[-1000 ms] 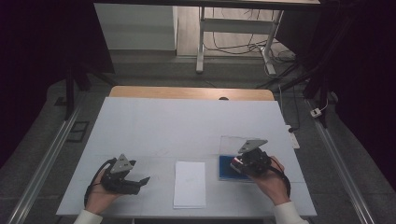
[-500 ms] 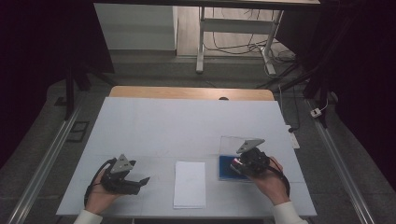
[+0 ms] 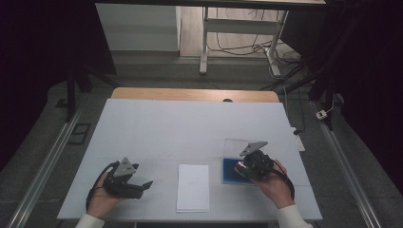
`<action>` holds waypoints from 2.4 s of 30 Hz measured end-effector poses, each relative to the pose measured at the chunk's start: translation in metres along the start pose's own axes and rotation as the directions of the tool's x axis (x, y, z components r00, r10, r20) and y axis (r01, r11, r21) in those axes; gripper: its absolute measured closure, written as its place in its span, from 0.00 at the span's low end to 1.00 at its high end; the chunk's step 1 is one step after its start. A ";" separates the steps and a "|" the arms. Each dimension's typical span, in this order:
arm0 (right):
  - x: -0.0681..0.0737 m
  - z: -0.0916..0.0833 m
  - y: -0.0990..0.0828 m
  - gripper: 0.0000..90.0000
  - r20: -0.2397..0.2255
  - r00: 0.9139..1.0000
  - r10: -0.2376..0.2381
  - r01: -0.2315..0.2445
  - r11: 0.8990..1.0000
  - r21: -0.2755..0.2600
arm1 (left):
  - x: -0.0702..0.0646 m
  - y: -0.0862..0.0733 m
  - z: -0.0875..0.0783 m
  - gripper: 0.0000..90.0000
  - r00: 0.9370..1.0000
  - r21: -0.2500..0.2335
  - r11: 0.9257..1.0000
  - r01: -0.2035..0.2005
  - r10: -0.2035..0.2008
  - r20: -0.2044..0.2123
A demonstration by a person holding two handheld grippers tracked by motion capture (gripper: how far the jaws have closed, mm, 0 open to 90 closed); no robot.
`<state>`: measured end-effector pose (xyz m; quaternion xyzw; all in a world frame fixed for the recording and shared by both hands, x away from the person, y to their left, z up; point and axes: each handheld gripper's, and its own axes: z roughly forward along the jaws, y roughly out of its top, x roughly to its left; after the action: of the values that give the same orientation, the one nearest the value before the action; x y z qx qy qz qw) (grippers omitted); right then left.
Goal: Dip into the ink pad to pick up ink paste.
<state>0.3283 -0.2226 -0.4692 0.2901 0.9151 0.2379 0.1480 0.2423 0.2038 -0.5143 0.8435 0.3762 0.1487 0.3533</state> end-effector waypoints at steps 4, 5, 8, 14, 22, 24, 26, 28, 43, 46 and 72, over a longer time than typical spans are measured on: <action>-0.001 0.001 -0.002 0.79 -0.006 1.000 0.004 -0.004 1.000 -0.005 | 0.000 0.000 0.000 0.20 1.000 0.002 1.000 0.000 0.000 0.000; 0.000 0.001 0.000 0.79 0.000 1.000 -0.003 0.003 1.000 0.006 | 0.000 0.000 0.000 0.20 1.000 0.002 1.000 0.000 0.000 0.000; 0.001 0.001 0.000 0.79 0.003 1.000 -0.004 0.004 1.000 0.007 | 0.000 0.000 0.000 0.20 1.000 0.000 1.000 0.001 -0.001 0.002; 0.001 0.002 -0.001 0.79 -0.001 1.000 -0.004 0.004 1.000 0.001 | 0.000 0.000 0.000 0.20 1.000 0.001 1.000 0.000 0.000 0.001; 0.004 0.002 -0.001 0.79 0.015 1.000 -0.017 0.017 1.000 0.000 | 0.001 0.000 0.000 0.20 1.000 0.001 1.000 0.004 -0.004 -0.001; 0.003 0.002 -0.001 0.79 0.015 1.000 -0.016 0.016 1.000 -0.002 | 0.001 0.000 -0.001 0.20 1.000 -0.001 1.000 0.003 -0.003 -0.002; 0.003 0.002 -0.003 0.79 0.009 1.000 -0.007 0.008 1.000 -0.011 | 0.002 0.001 -0.003 0.20 1.000 -0.011 1.000 0.012 -0.012 0.000; 0.004 0.002 -0.003 0.79 0.018 1.000 -0.016 0.017 1.000 -0.013 | 0.002 0.001 -0.004 0.20 1.000 -0.015 1.000 0.011 -0.011 0.000; 0.004 0.002 -0.004 0.79 0.015 1.000 -0.016 0.016 1.000 -0.026 | 0.005 0.002 -0.005 0.20 1.000 -0.015 1.000 0.025 -0.025 -0.010; 0.002 -0.002 -0.006 0.79 0.002 1.000 -0.012 0.012 0.999 -0.049 | 0.005 0.002 -0.007 0.20 0.999 -0.022 0.999 0.032 -0.032 -0.014; 0.008 -0.031 0.005 0.78 -0.013 1.000 -0.015 0.012 0.986 -0.166 | 0.005 0.000 -0.009 0.20 0.999 -0.025 0.999 0.031 -0.032 -0.032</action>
<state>0.3121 -0.2247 -0.4415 0.2689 0.8951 0.3142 0.1665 0.2412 0.2122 -0.5085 0.8305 0.3934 0.1614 0.3598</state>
